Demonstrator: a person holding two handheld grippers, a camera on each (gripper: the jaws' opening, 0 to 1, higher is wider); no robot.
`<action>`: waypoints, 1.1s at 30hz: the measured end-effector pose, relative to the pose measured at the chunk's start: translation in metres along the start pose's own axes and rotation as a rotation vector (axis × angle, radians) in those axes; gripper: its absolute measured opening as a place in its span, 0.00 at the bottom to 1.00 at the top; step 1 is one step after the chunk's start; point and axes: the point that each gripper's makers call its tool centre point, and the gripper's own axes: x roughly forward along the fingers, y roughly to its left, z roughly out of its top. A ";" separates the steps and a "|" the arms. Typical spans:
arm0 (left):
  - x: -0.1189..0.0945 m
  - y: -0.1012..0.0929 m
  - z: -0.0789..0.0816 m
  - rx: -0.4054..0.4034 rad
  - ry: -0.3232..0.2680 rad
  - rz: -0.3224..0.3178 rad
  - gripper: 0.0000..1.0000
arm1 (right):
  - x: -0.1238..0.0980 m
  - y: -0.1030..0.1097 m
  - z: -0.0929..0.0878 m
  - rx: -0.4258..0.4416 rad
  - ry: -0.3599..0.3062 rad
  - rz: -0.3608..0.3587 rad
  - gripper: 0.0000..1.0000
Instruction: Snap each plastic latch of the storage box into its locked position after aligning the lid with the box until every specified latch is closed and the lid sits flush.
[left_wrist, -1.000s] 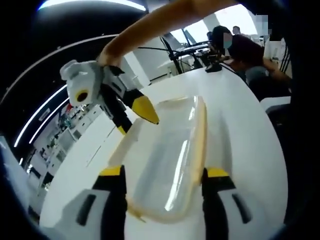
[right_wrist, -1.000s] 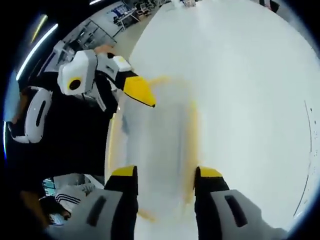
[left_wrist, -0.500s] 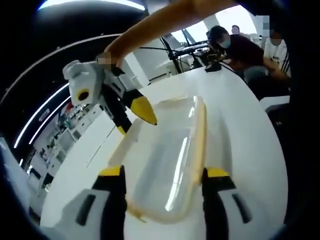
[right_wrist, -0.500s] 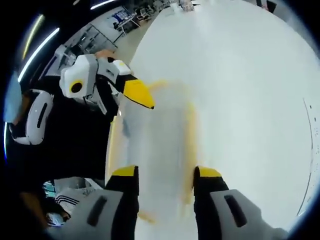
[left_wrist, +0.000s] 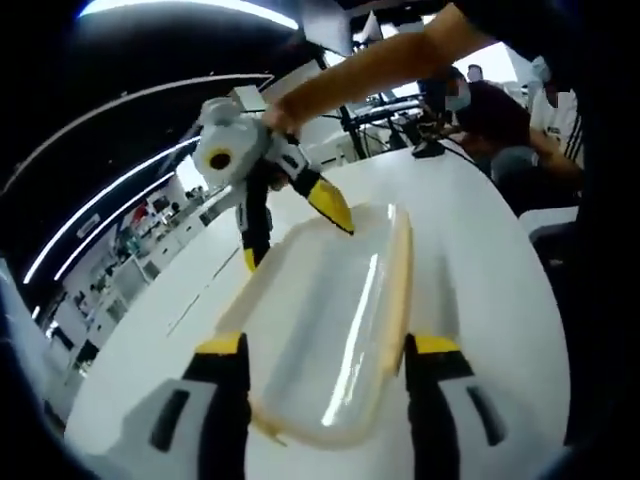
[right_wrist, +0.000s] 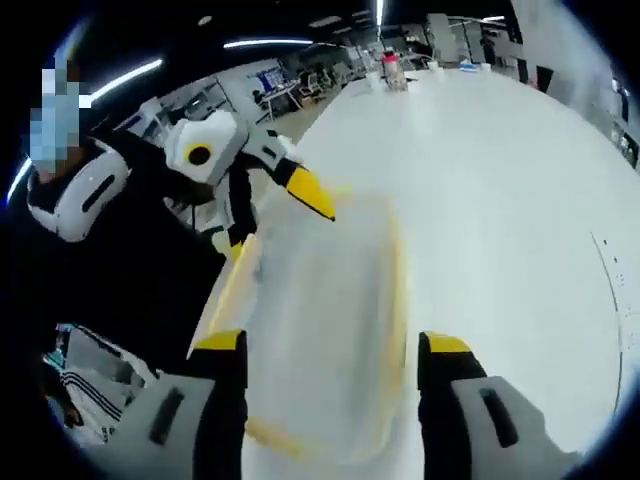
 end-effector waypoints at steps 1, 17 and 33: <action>-0.001 0.001 0.001 -0.020 -0.016 0.000 0.62 | -0.001 0.000 0.000 -0.013 -0.016 -0.016 0.82; -0.022 0.002 0.021 -0.216 -0.251 -0.009 0.91 | -0.020 0.037 0.009 -0.219 -0.234 -0.262 1.00; -0.028 0.005 -0.006 -0.354 -0.275 0.084 0.89 | -0.009 0.029 -0.018 -0.125 -0.447 -0.635 1.00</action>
